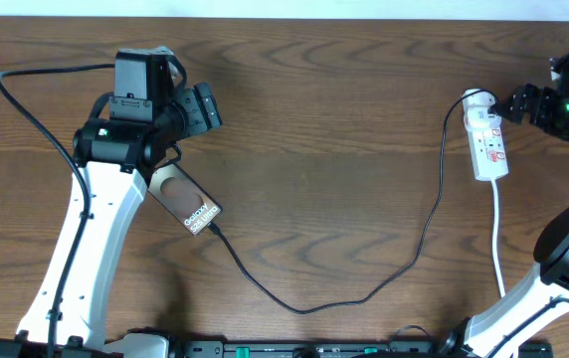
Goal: Plug charger to phone and switch on socket
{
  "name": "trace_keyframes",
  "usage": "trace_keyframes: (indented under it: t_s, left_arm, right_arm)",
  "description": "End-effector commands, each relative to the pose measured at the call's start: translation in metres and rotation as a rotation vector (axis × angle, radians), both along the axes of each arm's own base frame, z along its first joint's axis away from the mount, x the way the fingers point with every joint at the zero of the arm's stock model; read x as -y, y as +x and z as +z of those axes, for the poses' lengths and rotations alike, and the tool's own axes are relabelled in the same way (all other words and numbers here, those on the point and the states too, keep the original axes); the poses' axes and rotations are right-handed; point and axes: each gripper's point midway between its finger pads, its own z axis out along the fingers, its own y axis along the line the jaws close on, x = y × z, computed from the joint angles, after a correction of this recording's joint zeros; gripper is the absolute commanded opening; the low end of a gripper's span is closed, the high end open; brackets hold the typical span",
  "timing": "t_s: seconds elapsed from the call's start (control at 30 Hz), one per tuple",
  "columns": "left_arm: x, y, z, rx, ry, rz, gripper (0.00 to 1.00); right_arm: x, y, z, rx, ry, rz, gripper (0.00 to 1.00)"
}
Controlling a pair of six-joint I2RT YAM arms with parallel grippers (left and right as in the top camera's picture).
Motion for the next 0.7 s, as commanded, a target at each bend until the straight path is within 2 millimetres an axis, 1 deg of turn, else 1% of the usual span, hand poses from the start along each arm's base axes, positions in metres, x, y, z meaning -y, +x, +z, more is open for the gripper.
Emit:
trace_keyframes:
  t_s: [0.0, 0.17, 0.5, 0.67]
  left_arm:
    - [-0.003, 0.004, 0.007, 0.019, 0.023, 0.005, 0.86]
    - [-0.003, 0.003, 0.006, 0.015, 0.023, 0.004, 0.86]
    - [-0.003, 0.003, 0.006, 0.015, 0.023, 0.004, 0.86]
    - [-0.003, 0.004, 0.006, 0.016, 0.023, 0.004, 0.87]
  right_arm:
    - [-0.001, 0.003, -0.008, 0.007, -0.002, 0.021, 0.99]
    - [-0.005, 0.006, -0.025, -0.005, 0.026, 0.035, 0.99]
    - [-0.032, 0.012, -0.071, -0.06, 0.129, 0.119, 0.99]
    - [-0.048, 0.016, -0.086, -0.078, 0.144, 0.163, 0.99]
